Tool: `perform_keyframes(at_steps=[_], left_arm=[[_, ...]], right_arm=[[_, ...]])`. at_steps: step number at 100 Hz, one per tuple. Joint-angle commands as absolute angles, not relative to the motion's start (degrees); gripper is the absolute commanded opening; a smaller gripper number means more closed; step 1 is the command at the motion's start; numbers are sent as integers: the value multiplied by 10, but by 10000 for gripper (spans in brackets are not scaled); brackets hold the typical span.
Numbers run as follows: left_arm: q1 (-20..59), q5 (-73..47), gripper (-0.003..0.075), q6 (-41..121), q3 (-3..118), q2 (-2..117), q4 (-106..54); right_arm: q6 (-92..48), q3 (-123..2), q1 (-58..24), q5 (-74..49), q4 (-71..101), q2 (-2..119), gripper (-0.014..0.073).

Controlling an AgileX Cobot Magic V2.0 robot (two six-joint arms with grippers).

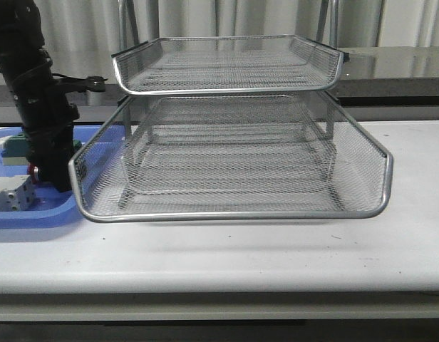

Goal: Place button on rack with both arms
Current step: 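Grasp the red push button by its blue contact block and lift, then carry the button over the pulled-out tier and lower it in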

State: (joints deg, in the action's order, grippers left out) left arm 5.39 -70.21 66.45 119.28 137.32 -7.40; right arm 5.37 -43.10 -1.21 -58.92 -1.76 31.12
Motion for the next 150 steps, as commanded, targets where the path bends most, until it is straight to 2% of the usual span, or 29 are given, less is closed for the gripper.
perform_keyframes(at_steps=[1, 24, 29, 36, 49, 58, 74, 86, 110, 150], left_arm=[[56, -715, 578, 663, 1206, 1336, -87], [56, -715, 561, 663, 1206, 1336, -87], [56, -715, 536, 663, 1206, 1336, -87], [56, -717, 461, 663, 1206, 1336, -87], [56, -723, 254, 663, 1206, 1336, -87], [56, -730, 155, 663, 1206, 1336, -87], [56, -732, 54, 663, 1208, 1336, -87], [56, -732, 29, 655, 1219, 1335, -82], [56, -732, 28, 610, 1261, 1321, -77], [55, -732, 28, 578, 1265, 1218, -37]], right_arm=[[51, -450, -9, -560, -26, 312, -69], [51, -450, -9, -560, -26, 312, -69], [51, -450, -9, -560, -26, 312, -69], [51, -450, -9, -560, -26, 312, -69], [51, -450, -9, -560, -26, 312, -69], [51, -450, -9, -560, -26, 312, -69], [51, -450, -9, -560, -26, 312, -69], [51, -450, -9, -560, -26, 312, -69], [51, -450, -9, -560, -26, 312, -69], [51, -450, -9, -560, -26, 312, -69]])
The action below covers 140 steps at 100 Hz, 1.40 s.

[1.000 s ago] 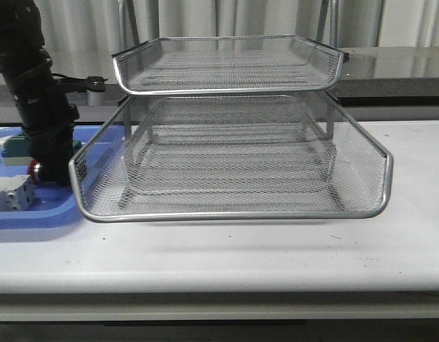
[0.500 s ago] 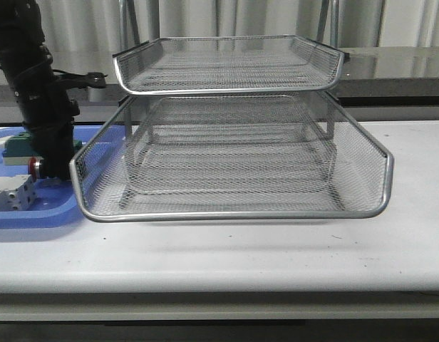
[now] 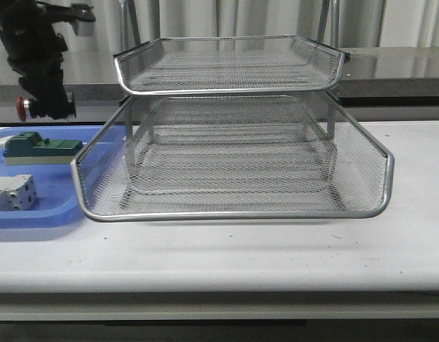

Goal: Place button on rack with both arms
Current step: 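Carry the button over the pulled-out tier and lower it in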

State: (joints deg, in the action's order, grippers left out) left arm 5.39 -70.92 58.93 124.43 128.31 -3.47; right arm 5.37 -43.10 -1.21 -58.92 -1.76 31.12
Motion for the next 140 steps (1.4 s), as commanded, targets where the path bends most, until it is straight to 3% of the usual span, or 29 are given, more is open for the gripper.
perform_keyframes(at_steps=[1, 27, 62, 93, 140], left_arm=[[55, -732, 28, 577, 1265, 1215, -37], [56, -732, 28, 536, 1238, 1135, -37], [94, -732, 28, 536, 1087, 999, -41], [197, -732, 28, 515, 977, 920, -74], [357, -675, 28, 496, 959, 974, -115]], right_arm=[[51, -450, -9, -560, -26, 312, -69], [51, -450, -9, -560, -26, 312, -69], [51, -450, -9, -560, -26, 312, -69], [51, -450, -9, -560, -26, 312, -69], [51, -450, -9, -560, -26, 312, -69]])
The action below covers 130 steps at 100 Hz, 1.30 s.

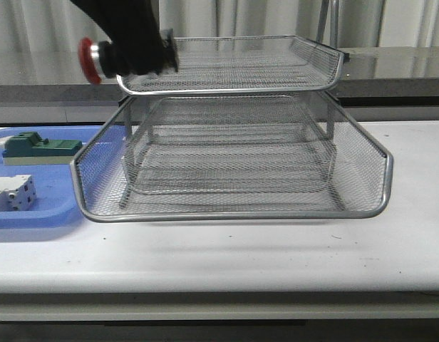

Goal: Place button on rack with both arms
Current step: 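Carry the button over the pulled-out tier and lower it in, then open the left gripper and withdraw it upward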

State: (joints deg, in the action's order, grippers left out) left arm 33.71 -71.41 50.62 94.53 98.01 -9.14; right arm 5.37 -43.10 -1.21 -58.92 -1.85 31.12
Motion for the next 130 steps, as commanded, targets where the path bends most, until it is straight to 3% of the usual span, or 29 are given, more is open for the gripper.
perform_keyframes(at_steps=[1, 23, 43, 52, 69, 79, 104, 130], left_arm=[[358, -671, 28, 496, 959, 978, -117], [386, -589, 33, 496, 959, 1028, -116], [389, -595, 50, 495, 959, 1055, -117], [389, -607, 141, 495, 959, 1058, -119], [389, -610, 428, 491, 959, 1061, -119], [389, -610, 512, 491, 959, 1061, -119], [389, -620, 518, 491, 964, 1060, -119], [359, -721, 515, 415, 1038, 1052, -103]], right_arm=[[51, -450, -9, -560, -26, 312, -69], [51, -450, -9, -560, -26, 312, -69], [51, -450, -9, -560, -26, 312, -69], [51, -450, -9, -560, -26, 312, -69], [51, -450, -9, -560, -26, 312, -69], [51, -450, -9, -560, -26, 312, -69], [51, -450, -9, -560, -26, 312, -69], [51, -450, -9, -560, -26, 312, -69]])
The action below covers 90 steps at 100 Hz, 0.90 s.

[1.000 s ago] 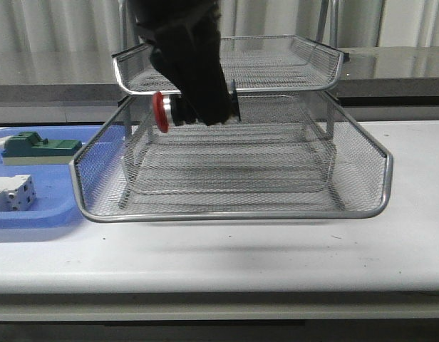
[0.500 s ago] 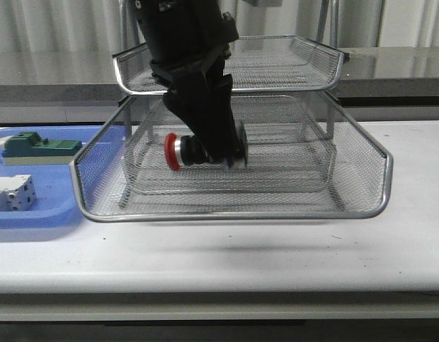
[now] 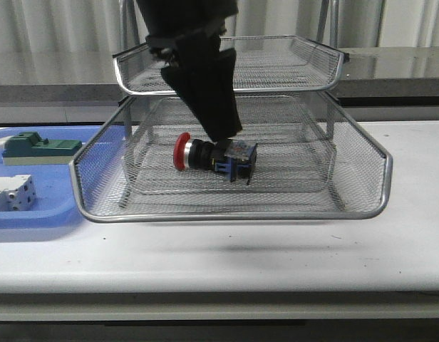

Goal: Place button on rack with both arms
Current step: 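Open the left gripper and withdraw it upward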

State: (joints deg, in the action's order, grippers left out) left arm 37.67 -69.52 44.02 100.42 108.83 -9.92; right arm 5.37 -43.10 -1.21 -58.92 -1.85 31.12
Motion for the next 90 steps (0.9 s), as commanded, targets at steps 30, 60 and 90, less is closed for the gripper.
perform_keyframes(at_steps=[30, 60, 90], left_arm=[[246, -732, 512, 374, 1041, 982, -103], [106, -689, 511, 355, 995, 887, -122], [19, -486, 510, 354, 770, 722, -192]], right_arm=[[51, -450, -9, -560, -26, 312, -69], [51, -450, -9, -560, -26, 312, -69], [51, -450, -9, -560, -26, 312, -69]])
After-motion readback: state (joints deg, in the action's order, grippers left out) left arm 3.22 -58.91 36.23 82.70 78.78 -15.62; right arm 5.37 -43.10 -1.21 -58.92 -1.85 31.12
